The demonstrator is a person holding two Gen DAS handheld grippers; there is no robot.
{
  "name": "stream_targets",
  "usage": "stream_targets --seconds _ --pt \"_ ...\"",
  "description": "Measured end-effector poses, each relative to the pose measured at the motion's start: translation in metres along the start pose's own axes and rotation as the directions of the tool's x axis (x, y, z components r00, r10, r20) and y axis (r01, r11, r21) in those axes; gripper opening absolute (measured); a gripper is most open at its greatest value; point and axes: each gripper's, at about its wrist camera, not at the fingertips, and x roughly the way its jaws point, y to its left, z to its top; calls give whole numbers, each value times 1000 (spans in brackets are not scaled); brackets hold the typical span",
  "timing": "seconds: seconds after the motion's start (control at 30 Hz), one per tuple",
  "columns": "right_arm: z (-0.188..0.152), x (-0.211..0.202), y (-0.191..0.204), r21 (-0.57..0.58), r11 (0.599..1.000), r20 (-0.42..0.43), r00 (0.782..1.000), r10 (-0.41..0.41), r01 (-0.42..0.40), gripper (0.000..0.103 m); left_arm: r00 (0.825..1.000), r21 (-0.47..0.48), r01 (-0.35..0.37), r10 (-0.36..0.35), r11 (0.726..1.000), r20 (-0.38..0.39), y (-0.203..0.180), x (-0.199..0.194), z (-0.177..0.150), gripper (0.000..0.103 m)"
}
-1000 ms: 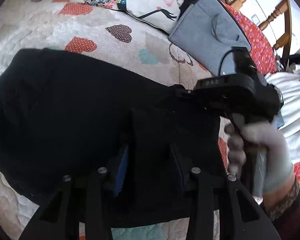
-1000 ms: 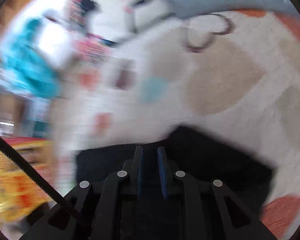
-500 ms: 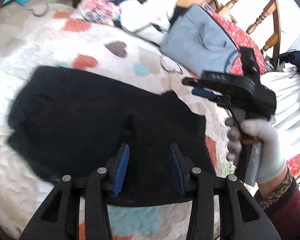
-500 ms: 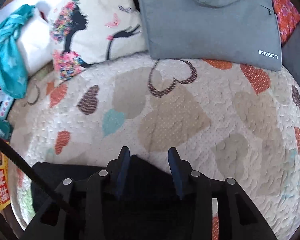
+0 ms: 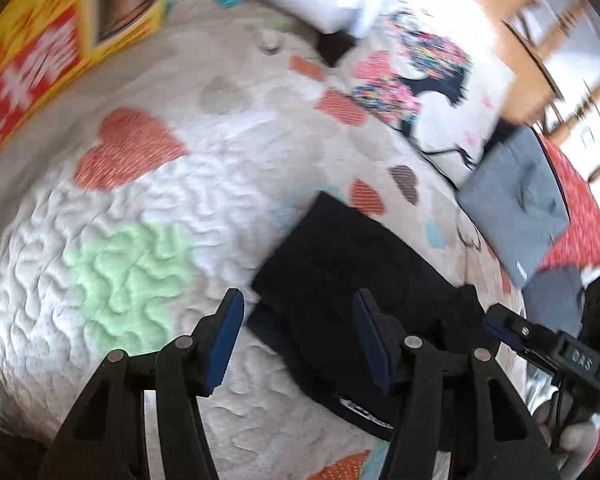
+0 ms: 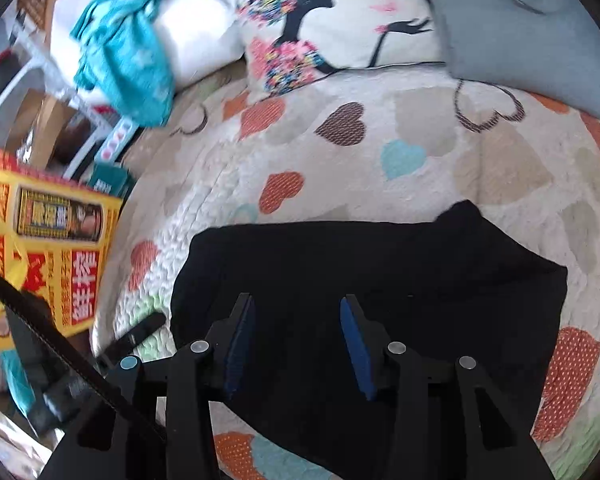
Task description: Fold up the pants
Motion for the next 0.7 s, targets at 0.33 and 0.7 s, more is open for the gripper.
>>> stream_targets --seconds 0.33,0.7 --pt "37 77 104 -180 982 -241 970 12 -56 63 997 -98 19 -26 995 -70 12 19 -5 65" --pt "68 168 142 -197 974 -459 867 -193 113 63 988 -210 111 -130 971 -79 24 18 -6 75"
